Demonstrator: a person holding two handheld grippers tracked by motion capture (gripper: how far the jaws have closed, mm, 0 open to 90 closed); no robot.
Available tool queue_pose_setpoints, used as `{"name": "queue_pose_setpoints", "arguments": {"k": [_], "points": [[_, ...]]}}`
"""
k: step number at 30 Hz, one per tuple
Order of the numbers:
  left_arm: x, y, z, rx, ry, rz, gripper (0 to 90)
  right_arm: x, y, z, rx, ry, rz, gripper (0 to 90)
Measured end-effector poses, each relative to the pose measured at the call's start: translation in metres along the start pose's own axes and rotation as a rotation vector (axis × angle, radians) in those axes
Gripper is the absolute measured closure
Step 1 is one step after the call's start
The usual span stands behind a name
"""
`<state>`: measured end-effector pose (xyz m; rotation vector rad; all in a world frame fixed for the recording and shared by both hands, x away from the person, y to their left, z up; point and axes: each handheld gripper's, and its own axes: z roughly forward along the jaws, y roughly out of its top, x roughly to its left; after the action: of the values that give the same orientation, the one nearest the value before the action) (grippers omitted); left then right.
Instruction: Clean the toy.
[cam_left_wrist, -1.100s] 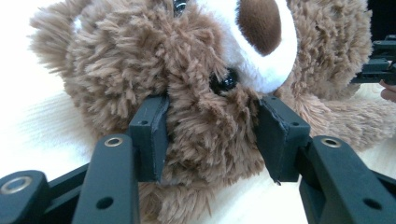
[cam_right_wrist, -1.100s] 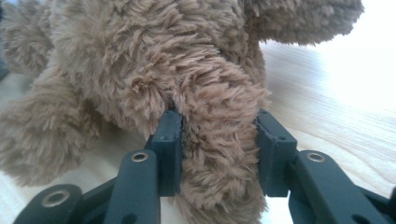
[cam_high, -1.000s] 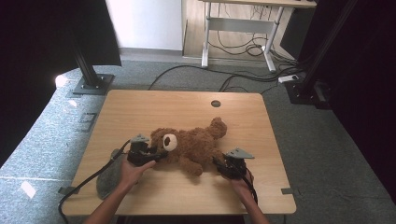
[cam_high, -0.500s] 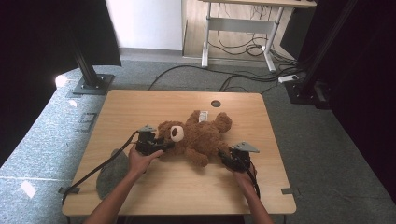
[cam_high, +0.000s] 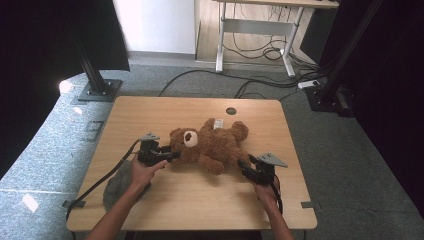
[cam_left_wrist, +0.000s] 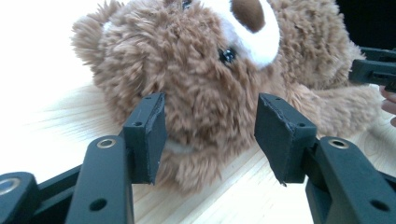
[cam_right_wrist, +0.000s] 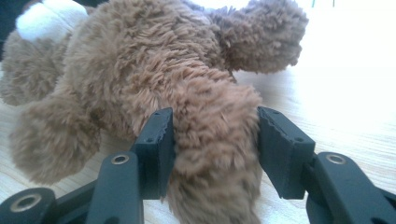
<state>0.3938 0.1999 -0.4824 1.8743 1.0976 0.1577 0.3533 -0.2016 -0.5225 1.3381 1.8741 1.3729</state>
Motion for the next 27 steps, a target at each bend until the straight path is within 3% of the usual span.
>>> {"name": "queue_pose_setpoints", "arguments": {"k": [12, 20, 27], "points": [[0.005, -0.019, -0.041, -0.020, 0.054, 0.022, 39.8, 0.004, 0.005, -0.025, -0.073, 0.033, -0.005, 43.0], [0.007, -0.035, -0.056, -0.016, 0.067, 0.024, 39.0, 0.010, 0.004, -0.031, -0.083, 0.053, 0.000, 42.6], [0.010, -0.051, -0.067, -0.006, 0.093, 0.040, 38.9, 0.015, -0.005, -0.036, -0.059, 0.087, -0.003, 42.4]]}}
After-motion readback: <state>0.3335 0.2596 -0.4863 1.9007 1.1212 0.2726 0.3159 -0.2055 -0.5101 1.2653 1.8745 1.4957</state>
